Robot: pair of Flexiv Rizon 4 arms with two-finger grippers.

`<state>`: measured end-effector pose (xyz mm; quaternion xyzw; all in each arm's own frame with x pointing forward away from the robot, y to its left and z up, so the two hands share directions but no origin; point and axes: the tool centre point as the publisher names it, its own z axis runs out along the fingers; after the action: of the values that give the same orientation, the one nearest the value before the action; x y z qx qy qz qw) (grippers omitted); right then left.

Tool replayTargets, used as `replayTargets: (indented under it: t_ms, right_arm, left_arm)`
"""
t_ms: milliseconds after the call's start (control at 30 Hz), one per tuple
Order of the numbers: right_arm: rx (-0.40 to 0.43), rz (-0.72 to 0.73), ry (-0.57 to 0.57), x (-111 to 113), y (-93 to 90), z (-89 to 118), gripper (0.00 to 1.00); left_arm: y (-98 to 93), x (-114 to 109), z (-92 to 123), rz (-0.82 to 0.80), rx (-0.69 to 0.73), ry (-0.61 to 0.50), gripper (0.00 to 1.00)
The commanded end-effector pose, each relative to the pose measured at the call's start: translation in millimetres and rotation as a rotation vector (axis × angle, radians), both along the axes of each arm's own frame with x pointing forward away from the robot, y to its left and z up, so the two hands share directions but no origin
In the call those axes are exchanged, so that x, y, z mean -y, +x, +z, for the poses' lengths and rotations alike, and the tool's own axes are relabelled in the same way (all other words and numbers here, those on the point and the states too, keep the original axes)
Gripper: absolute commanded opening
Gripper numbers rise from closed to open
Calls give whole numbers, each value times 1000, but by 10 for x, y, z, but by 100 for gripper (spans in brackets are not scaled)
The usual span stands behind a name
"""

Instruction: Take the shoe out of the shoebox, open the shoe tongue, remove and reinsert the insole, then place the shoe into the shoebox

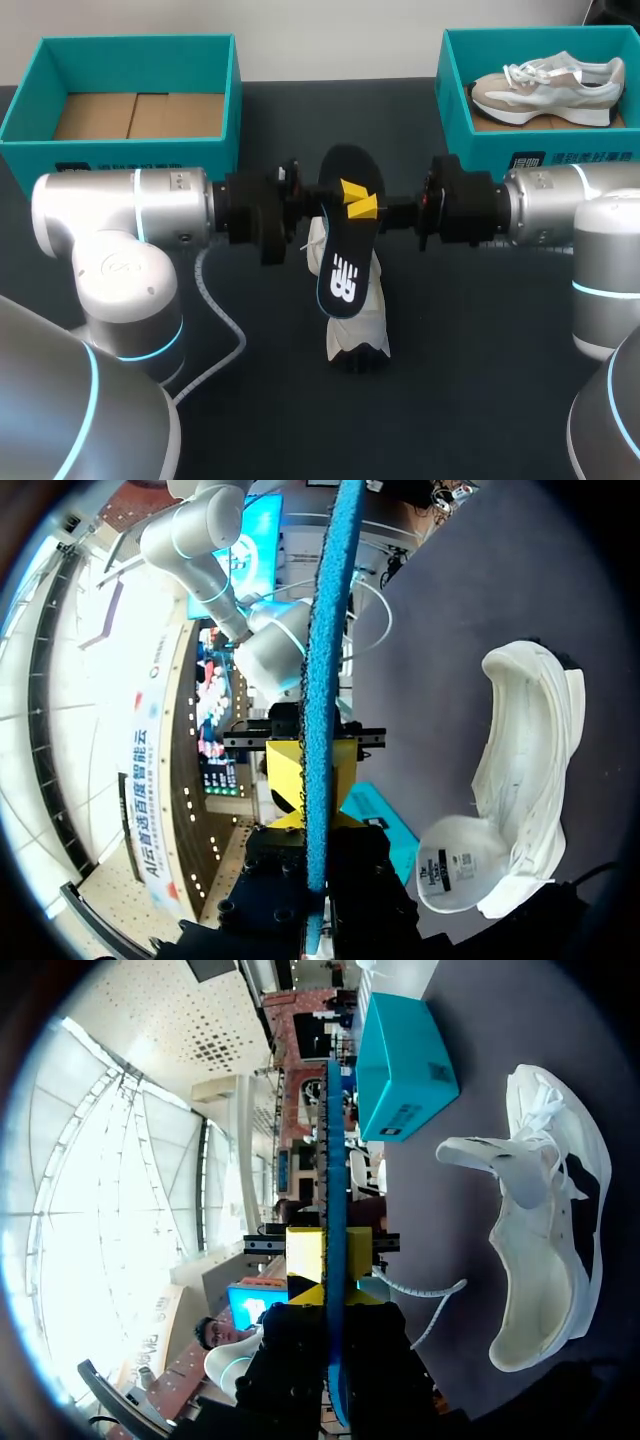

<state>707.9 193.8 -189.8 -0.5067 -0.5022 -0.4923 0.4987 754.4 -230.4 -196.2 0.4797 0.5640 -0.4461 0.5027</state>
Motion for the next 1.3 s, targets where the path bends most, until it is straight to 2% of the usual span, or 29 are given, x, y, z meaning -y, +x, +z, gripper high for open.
replayTargets:
  t_ms: [33,67,233,367,467,633,767,800,833,1233,1267,1300]
  right_arm:
    - [8,-15,-5,25,-33,-11,36]
    - [15,-21,-8,54,-52,-10,98]
    - [77,-79,-46,304,-160,11,100]
    - [136,-84,-89,462,-170,55,100]
    - [229,-88,-134,564,-173,92,100]
    - [407,-64,-228,659,-175,122,100]
    - [611,-26,-271,684,-210,187,100]
    - [569,-36,-326,695,-199,171,100]
    - [573,-42,-373,703,-173,147,100]
    - [573,-42,-373,703,-173,147,100]
    - [752,0,-464,754,-74,217,100]
    - [889,64,-501,763,-34,269,100]
  left_arm:
    - [-20,19,-15,5,-14,1,0]
    - [-17,4,-19,8,-29,1,0]
    - [-26,-113,26,16,-96,-6,0]
    - [-120,-203,65,-13,-156,-9,0]
    - [-200,-262,56,-39,-268,-9,0]
    - [-338,-321,26,-73,-359,-4,0]
    - [-383,-330,13,-80,-441,-15,0]
    - [-391,-330,11,-80,-458,-12,0]
    - [-401,-329,9,-89,-471,-9,0]
    - [-401,-329,9,-89,-471,-9,0]
    - [-401,-329,9,-89,-471,-9,0]
    - [-401,-329,9,-89,-471,-9,0]
